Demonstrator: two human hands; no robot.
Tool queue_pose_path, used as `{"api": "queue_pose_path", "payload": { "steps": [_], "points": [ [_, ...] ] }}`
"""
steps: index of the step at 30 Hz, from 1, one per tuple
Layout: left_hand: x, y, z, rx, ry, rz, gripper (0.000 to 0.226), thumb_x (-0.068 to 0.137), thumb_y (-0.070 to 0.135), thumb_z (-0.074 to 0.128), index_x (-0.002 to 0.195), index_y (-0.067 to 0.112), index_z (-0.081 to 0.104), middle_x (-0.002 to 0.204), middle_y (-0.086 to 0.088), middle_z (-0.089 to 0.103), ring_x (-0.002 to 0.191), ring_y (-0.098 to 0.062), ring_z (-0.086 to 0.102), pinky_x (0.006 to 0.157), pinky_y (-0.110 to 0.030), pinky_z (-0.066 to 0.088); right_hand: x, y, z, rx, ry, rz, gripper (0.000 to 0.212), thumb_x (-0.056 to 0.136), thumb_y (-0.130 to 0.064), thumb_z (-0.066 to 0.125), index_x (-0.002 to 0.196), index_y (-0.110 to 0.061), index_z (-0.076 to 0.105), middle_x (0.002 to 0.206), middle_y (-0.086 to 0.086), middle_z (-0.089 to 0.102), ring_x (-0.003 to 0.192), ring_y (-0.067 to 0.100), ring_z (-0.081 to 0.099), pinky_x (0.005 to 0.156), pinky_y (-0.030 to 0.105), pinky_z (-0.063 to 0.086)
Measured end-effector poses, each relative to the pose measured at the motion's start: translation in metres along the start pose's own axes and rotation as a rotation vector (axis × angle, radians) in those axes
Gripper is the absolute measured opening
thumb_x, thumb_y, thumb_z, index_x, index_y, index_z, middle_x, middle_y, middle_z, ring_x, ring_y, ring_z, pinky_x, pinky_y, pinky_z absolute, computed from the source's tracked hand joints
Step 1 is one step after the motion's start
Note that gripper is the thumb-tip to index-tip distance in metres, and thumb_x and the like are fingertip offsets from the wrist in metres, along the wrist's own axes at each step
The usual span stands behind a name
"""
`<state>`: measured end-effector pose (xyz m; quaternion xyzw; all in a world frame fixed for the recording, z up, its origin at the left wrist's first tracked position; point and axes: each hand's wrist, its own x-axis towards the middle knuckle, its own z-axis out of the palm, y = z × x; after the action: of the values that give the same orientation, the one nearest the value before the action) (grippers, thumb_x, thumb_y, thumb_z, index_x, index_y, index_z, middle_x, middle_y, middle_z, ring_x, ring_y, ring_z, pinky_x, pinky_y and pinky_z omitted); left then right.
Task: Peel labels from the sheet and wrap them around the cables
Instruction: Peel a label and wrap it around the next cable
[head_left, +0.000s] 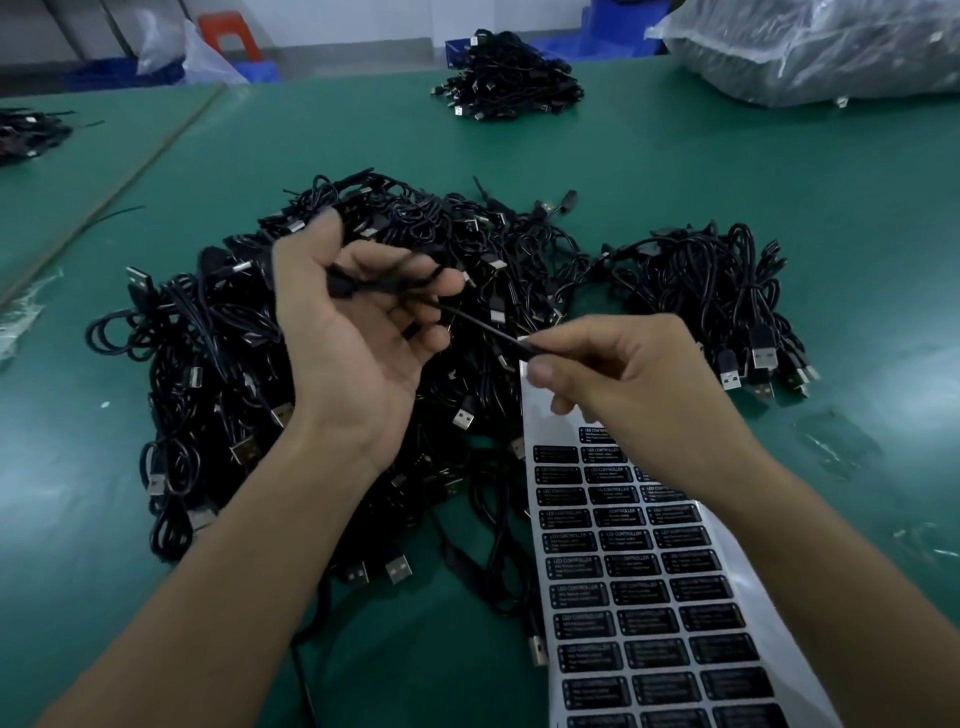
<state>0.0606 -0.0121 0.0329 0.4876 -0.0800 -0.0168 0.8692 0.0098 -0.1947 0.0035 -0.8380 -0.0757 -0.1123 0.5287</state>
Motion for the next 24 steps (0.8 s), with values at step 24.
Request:
{"api": "queue_pose_path", "payload": {
  "steps": [24],
  "points": [
    [-0.015,-0.02,0.006,1.325,-0.708,0.093,0.034,0.102,0.044,0.043,0.071,0.042,0.055,0.061,0.024,0.061,0.049,-0.001,0.053,0.053,-0.028,0.039,-0.023,0.02,-0.013,0.089,0.161,-0.183,0.018,0.077,-0.007,0.081,0.077,-0.024,0.077,0.092,-0.005,0.076,0.093,0.019,0.068,0.072,0.035,0.052]
  ]
}}
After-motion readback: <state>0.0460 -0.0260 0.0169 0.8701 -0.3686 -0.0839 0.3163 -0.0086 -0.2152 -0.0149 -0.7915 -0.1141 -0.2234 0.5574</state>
